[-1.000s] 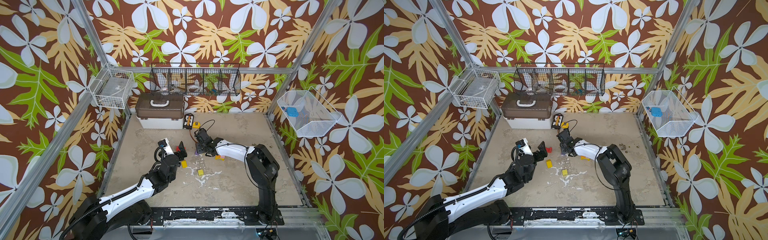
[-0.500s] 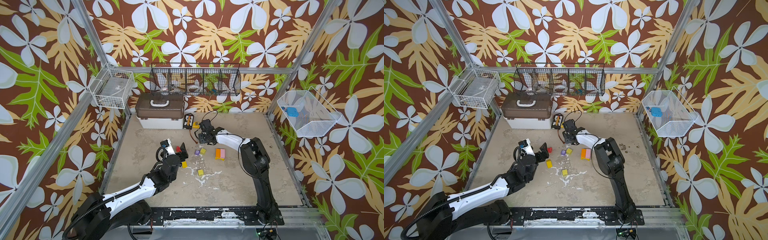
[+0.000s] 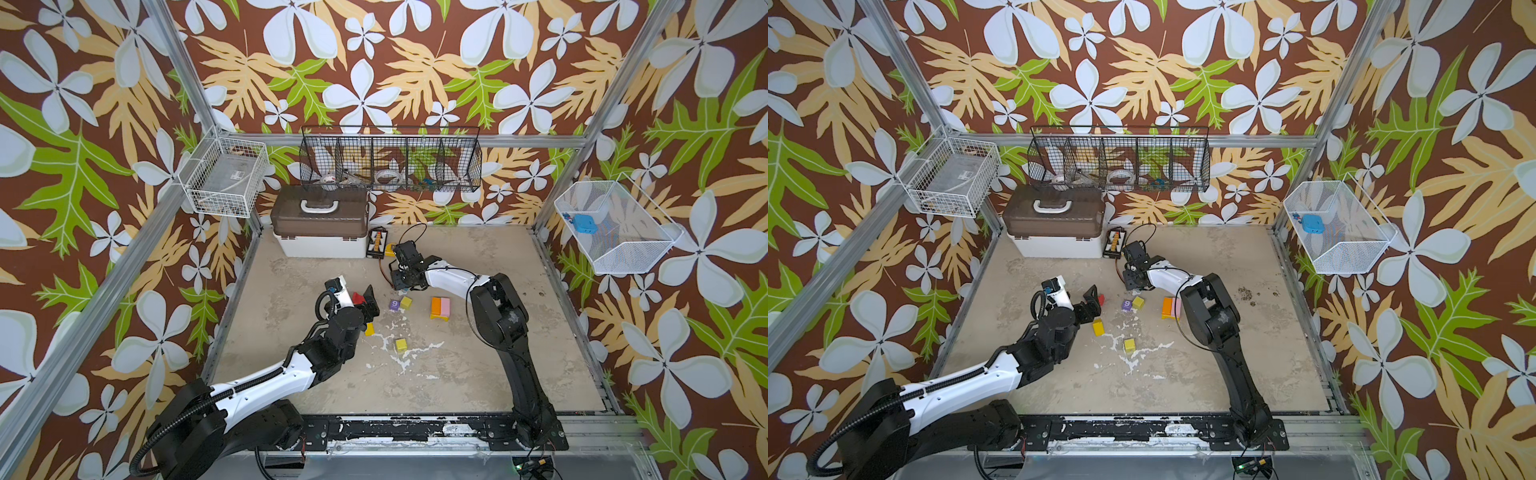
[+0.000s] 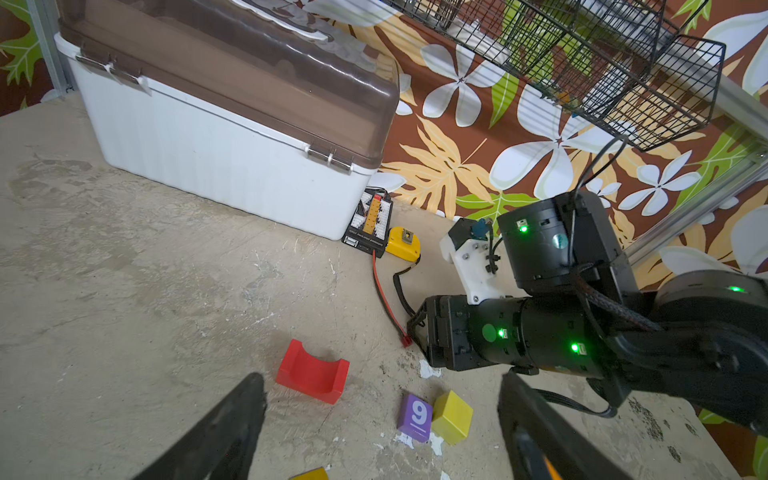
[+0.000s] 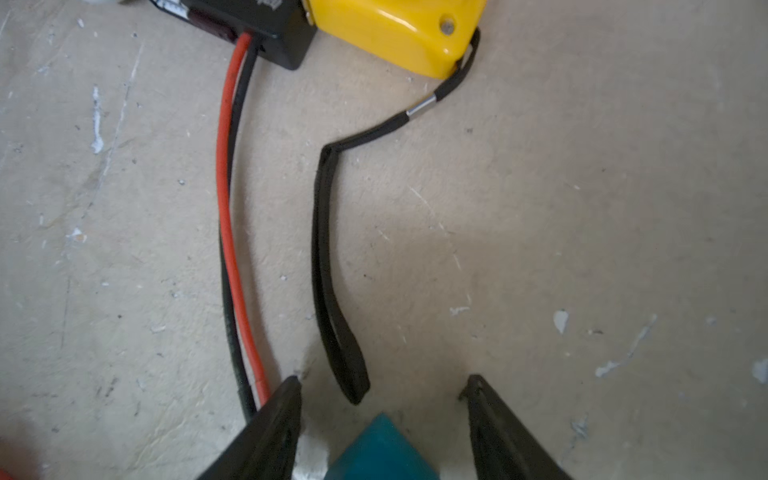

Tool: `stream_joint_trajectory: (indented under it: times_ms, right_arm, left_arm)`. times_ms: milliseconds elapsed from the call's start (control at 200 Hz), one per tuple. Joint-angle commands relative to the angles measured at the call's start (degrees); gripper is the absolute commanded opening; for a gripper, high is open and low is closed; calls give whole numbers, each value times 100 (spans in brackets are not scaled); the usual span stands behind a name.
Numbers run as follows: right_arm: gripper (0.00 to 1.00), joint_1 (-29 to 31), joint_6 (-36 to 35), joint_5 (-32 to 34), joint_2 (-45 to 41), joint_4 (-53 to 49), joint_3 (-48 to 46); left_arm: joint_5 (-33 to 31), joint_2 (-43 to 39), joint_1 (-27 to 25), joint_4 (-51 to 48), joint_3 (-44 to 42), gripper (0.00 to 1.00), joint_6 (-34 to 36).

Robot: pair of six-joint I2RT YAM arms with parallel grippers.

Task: Build the wood block tower
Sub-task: 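Lower the right gripper onto the teal cube and close while the left hovers, then carry the teal cube with the right gripper over the orange and pink bars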

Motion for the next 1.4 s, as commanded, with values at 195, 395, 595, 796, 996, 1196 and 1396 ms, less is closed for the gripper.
stream_joint_trajectory:
  times_ms: [195, 395, 595, 796, 996, 1196, 1396]
  right_arm:
    - [58, 93, 28, 363, -448, -11, -565]
    - [54, 153, -70, 204, -509, 26, -574]
    - [54, 194, 83, 823, -515, -128, -694]
    - [49, 225, 266, 885, -263, -426, -337]
    - [39, 265, 427, 858, -325, -369, -461]
    - [28, 287, 703, 1008, -458, -530, -491]
    - [27, 280, 928, 1371, -1300, -533, -990]
  left_arm:
    - [9, -40, 14, 32, 58, 88, 9]
    - [70, -13, 14, 27, 69, 88, 8]
    - [49, -83, 15, -18, 70, 88, 7]
    - [70, -120, 18, -38, 70, 88, 9]
    - [60, -113, 14, -15, 60, 88, 8]
    - [130, -74, 14, -32, 96, 88, -10]
    - [102, 15, 14, 37, 103, 88, 41]
